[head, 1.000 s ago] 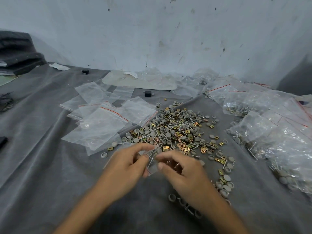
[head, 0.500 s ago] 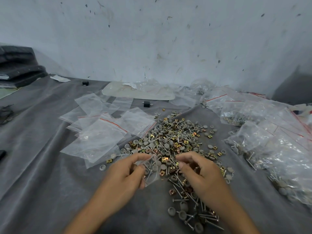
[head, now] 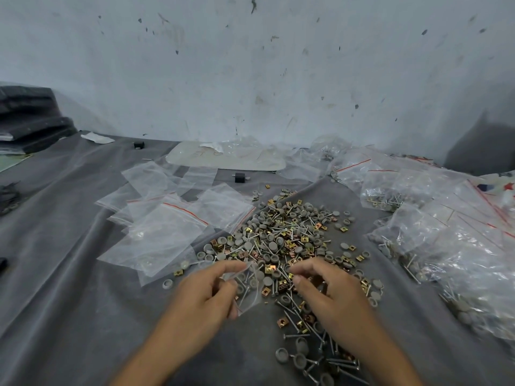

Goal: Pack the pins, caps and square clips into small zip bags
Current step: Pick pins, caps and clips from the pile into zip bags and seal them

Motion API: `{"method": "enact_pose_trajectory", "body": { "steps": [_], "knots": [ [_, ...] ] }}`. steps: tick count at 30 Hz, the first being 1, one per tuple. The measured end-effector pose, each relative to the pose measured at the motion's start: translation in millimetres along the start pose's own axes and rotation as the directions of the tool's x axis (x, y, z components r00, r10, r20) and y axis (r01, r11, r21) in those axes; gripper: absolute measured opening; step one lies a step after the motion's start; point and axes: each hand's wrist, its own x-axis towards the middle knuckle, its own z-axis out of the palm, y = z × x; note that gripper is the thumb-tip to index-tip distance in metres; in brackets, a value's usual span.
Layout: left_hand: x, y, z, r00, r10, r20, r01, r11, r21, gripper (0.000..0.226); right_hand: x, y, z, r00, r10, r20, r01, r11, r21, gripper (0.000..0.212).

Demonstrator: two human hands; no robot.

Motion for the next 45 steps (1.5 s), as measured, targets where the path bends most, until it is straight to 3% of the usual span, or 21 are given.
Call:
{"method": "enact_pose_trajectory", "body": {
  "steps": [7,13,23,29,45],
  "knots": [
    [0,1,-1,1.000,0.001,-0.003,-0.001,0.999,-0.040,0.033,1,5,-5,1.000,-0.015,-0.027,0.009,0.981,-0.192,0.012],
    [1,3,-1,1.000,0.003,-0.005,-0.003,0.998,-0.060,0.030,4,11,-11,0.997,0.011,-0.072,-0.025,0.981,-0.191,0.014],
    [-1,3,-1,1.000,-0.017,0.011,0.017,1.000,-0.012,0.032,3,8,4,0.996,-0.001,0.087,0.029,0.947,-0.321,0.011],
    [-2,5,-2,1.000,-0.014,0.000,0.014,1.000,-0.021,0.033,0,7,10,0.971,0.082,0.222,0.025,0.898,-0.440,0.027],
    [1,3,-1,1.000,-0.017,0.003,0.017,0.997,-0.075,0.035,0,5,8,0.977,0.072,0.202,0.028,0.890,-0.455,0.006]
  ]
}}
